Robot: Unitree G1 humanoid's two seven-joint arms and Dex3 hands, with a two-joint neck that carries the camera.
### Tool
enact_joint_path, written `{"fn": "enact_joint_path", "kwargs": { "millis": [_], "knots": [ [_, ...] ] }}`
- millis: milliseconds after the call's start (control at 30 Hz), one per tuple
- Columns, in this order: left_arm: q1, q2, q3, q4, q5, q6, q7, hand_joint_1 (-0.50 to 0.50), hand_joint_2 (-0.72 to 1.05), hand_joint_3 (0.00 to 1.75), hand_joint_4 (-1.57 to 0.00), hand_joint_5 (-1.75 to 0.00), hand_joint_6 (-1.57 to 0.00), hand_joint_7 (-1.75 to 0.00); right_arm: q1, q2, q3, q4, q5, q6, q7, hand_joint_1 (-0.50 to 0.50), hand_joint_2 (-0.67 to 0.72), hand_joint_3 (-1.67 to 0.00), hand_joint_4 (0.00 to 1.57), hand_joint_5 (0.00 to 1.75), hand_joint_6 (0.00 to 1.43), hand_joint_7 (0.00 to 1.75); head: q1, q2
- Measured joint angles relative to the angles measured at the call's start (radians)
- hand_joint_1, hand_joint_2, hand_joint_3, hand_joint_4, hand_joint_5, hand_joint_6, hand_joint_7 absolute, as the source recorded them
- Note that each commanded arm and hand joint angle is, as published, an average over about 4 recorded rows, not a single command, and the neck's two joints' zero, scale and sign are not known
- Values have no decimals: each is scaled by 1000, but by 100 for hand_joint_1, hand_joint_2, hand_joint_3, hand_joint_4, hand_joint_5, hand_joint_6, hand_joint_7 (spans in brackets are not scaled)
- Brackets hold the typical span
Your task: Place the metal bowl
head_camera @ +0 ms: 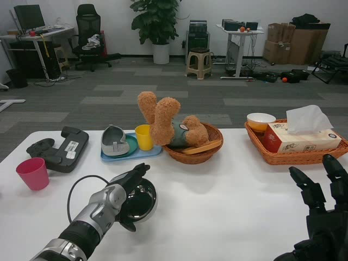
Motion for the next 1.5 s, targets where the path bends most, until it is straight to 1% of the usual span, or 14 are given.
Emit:
{"fn": "enact_joint_path", "kwargs": {
  "millis": [67, 167, 267, 300, 400, 433, 600, 667, 833, 967, 1133, 1333, 1433, 1500],
  "knots": [
    [-4, -1, 1, 21, -1, 0, -13, -50, 78, 52, 0, 0, -16, -56, 0, 0, 0, 0, 0, 0, 0, 25, 66, -24, 40, 68, 0, 56, -1, -1],
    [-24, -3, -1, 96, -1, 6, -43, -50, 78, 52, 0, 0, -16, -56, 1, 1, 0, 0, 0, 0, 0, 25, 66, -24, 40, 68, 0, 56, -2, -5],
    [-44, -4, -14, 153, 0, 13, -59, -50, 72, 39, 0, 0, -16, -56, 1, 1, 0, 0, 0, 0, 0, 25, 66, -24, 40, 68, 0, 56, 0, -10],
    [-52, -5, -20, 169, 1, 15, -63, -50, 67, 31, 0, 0, -16, -56, 1, 1, 0, -1, 0, 0, 0, 25, 66, -24, 40, 68, 0, 56, 0, -11],
    [-70, -7, -27, 202, 2, 16, -66, -50, 58, 17, 0, 0, -18, -56, 2, 1, 0, -1, 0, 0, 0, 25, 66, -24, 40, 68, 0, 56, -1, -14],
    [-72, -7, -27, 207, 2, 16, -66, -50, 56, 17, 0, 0, -18, -56, 2, 1, 0, -1, 0, 0, 0, 25, 66, -24, 40, 68, 0, 56, 0, -15],
    [-70, -12, -11, 199, 3, -2, -62, -50, 52, 13, 0, 0, -18, -56, 2, 1, 0, -1, 0, 0, 0, 25, 66, -24, 40, 68, 0, 56, 4, -18],
    [-68, -15, 3, 181, 2, -11, -56, -50, 52, 9, 0, 0, -18, -56, 2, 1, 0, -2, 0, 0, 0, 25, 66, -24, 40, 68, 0, 56, 4, -18],
    [-53, -16, 42, 112, -30, -25, -51, -50, 52, 11, 0, 0, -21, -56, 3, 1, -1, -4, 0, 0, 0, 25, 66, -24, 40, 68, 0, 56, 0, -14],
    [-18, -16, 75, 38, -122, -26, -56, -50, 52, 13, 0, 0, -24, -56, 5, 1, -2, -7, 0, -1, 0, 25, 66, -24, 40, 68, 0, 56, 1, -10],
    [59, -24, 159, -127, -355, -35, -114, -50, 52, 17, 0, 0, -26, -59, 8, 1, -3, -12, 0, -3, 0, 25, 68, -24, 40, 68, 0, 56, 4, 1],
    [120, -69, 254, -219, -557, -61, -195, -50, 52, 17, 0, 0, -26, -63, 9, 1, -4, -13, 0, -3, 0, 25, 66, -22, 40, 68, 0, 56, 0, 21],
    [152, -86, 285, -264, -716, -102, -225, -50, 52, 17, 0, 0, -24, -63, 9, 1, -5, -14, 0, -3, 0, 25, 66, -20, 40, 68, 0, 56, -7, 33],
    [173, -90, 295, -300, -809, -131, -232, -50, 52, 17, 0, 0, -22, -63, 9, 1, -8, -15, 0, -3, 0, 25, 66, -24, 40, 68, 0, 56, -11, 41]
  ]
}}
